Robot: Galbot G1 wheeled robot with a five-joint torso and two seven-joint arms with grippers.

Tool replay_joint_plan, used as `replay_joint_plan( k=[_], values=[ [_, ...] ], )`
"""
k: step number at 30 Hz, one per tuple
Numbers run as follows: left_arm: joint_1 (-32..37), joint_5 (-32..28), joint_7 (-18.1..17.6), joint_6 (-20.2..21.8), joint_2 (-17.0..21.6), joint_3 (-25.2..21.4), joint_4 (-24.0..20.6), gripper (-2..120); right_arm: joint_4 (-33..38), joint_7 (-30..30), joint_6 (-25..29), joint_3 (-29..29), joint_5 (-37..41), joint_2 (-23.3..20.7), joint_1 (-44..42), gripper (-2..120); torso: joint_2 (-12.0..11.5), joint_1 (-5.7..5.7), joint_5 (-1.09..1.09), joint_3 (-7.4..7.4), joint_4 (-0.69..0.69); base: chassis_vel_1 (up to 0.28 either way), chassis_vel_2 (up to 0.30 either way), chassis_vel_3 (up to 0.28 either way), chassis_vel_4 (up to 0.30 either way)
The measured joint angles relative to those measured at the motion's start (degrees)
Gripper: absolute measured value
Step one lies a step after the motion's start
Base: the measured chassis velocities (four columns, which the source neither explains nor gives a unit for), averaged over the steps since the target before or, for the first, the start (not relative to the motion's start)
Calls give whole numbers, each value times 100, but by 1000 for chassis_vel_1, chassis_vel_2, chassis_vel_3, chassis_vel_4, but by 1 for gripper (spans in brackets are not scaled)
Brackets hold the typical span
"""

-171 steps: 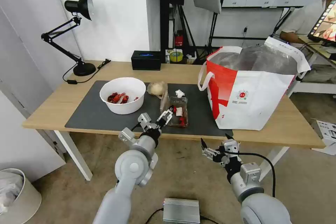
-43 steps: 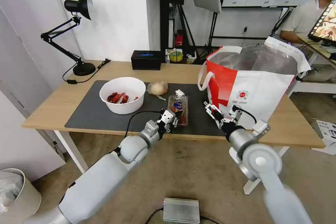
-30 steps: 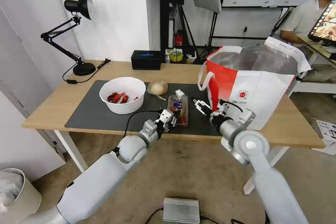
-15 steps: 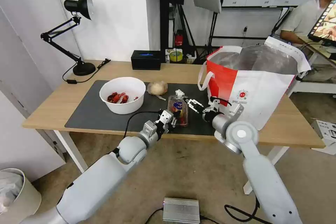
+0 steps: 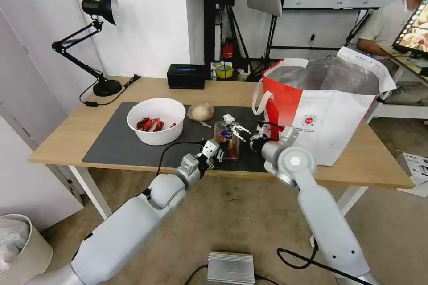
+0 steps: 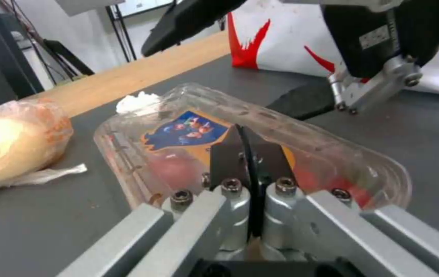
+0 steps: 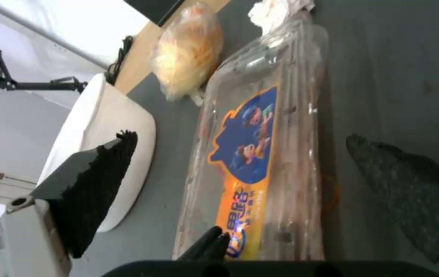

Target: Pick up the trash from the table and place it into the takeout bag.

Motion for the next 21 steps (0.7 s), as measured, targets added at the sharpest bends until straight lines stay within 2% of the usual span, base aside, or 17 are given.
replay_joint_plan(
  k=[21],
  values=[
    [53, -5, 0, -62, 29, -9, -26, 0, -480, 252, -243, -190, -13, 229, 487, 100, 0, 0, 0, 0, 0, 0, 0, 0, 0]
  ],
)
